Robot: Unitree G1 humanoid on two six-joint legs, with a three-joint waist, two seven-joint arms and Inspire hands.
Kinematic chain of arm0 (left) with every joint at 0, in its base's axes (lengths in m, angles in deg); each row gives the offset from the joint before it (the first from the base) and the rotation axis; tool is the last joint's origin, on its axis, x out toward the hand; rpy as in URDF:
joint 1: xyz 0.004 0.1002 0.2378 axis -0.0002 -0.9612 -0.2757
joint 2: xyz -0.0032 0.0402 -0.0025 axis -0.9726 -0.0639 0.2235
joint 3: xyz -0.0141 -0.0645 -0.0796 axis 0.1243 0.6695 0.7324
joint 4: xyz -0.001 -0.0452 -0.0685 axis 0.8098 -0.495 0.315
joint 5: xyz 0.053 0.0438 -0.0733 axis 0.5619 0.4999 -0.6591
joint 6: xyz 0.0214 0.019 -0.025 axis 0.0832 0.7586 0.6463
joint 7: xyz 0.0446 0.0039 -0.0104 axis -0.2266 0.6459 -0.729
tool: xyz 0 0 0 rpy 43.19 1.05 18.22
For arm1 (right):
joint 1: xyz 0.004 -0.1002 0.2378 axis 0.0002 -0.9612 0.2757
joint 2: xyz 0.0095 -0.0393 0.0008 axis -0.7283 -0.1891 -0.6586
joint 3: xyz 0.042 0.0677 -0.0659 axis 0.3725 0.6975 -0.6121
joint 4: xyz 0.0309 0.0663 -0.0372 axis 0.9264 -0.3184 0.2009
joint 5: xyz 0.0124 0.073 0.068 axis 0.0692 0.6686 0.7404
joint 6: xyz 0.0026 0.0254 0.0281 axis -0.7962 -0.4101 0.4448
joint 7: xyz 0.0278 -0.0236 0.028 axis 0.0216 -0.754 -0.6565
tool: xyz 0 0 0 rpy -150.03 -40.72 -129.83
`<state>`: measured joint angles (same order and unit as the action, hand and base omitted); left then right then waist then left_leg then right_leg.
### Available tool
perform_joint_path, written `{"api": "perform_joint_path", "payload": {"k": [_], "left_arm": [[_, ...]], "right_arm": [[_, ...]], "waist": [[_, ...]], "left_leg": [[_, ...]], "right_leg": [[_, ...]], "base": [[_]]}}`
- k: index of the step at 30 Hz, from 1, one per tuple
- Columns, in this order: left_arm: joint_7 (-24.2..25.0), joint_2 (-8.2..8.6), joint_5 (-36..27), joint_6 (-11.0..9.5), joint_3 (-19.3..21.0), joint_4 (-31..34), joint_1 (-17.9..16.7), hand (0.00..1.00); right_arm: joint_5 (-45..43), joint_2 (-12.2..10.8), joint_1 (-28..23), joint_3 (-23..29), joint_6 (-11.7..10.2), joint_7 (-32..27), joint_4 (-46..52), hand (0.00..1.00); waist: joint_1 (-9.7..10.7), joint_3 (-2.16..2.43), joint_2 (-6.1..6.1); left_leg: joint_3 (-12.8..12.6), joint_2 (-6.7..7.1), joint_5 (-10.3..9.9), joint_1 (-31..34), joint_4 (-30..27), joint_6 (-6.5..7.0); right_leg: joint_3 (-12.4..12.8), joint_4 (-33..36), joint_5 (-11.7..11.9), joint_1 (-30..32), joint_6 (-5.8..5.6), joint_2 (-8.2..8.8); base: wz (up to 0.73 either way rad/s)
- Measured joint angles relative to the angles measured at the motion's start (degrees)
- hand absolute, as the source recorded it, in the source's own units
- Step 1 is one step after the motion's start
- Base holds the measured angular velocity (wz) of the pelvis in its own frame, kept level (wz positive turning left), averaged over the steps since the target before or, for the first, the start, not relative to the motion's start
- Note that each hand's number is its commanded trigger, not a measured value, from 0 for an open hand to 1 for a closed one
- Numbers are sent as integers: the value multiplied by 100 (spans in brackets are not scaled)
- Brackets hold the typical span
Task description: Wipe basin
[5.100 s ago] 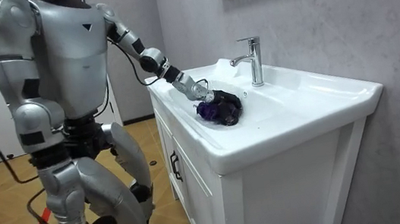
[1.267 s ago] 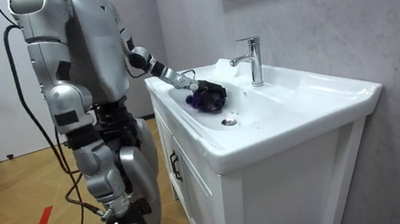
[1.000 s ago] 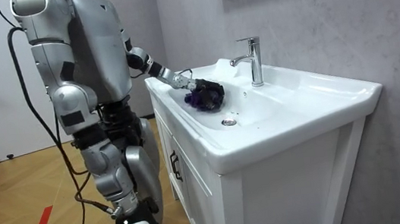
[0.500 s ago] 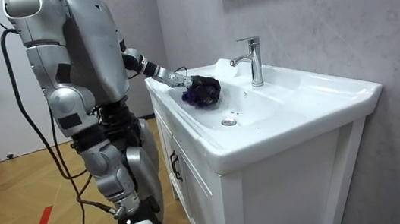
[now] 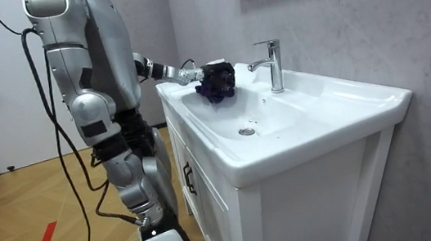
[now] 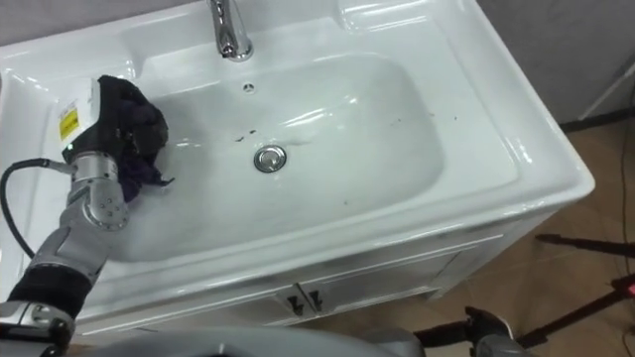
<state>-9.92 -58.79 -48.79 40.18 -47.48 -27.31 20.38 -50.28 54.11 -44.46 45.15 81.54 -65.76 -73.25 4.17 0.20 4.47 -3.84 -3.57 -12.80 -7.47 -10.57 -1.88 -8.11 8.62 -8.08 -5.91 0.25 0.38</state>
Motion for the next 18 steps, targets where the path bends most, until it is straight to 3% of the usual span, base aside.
{"api": "perform_joint_path", "payload": {"k": [4, 12, 18], "left_arm": [[-265, -41, 77, -19, 19, 357, -10, 100], [-832, -137, 604, -144, 148, 1051, -77, 100], [-1203, -159, 634, -181, 231, 1114, -82, 100]], "right_arm": [[2, 51, -12, -2, -16, 16, -2, 0], [-1, 65, -99, -6, -75, 48, -58, 0], [-5, 66, -164, -10, -73, 95, -52, 0]], "waist": [[12, -38, 83], [20, -31, 80], [8, -31, 59]], "left_leg": [[20, 40, 10, 11, -1, 17], [70, 50, 12, 57, -7, 21], [82, 50, 12, 75, 1, 21]], "right_leg": [[-2, 4, -20, 9, -33, 35], [-26, 13, -31, 35, -44, 42], [-58, 15, -31, 42, -44, 45]], "base": [[1], [2], [2]]}}
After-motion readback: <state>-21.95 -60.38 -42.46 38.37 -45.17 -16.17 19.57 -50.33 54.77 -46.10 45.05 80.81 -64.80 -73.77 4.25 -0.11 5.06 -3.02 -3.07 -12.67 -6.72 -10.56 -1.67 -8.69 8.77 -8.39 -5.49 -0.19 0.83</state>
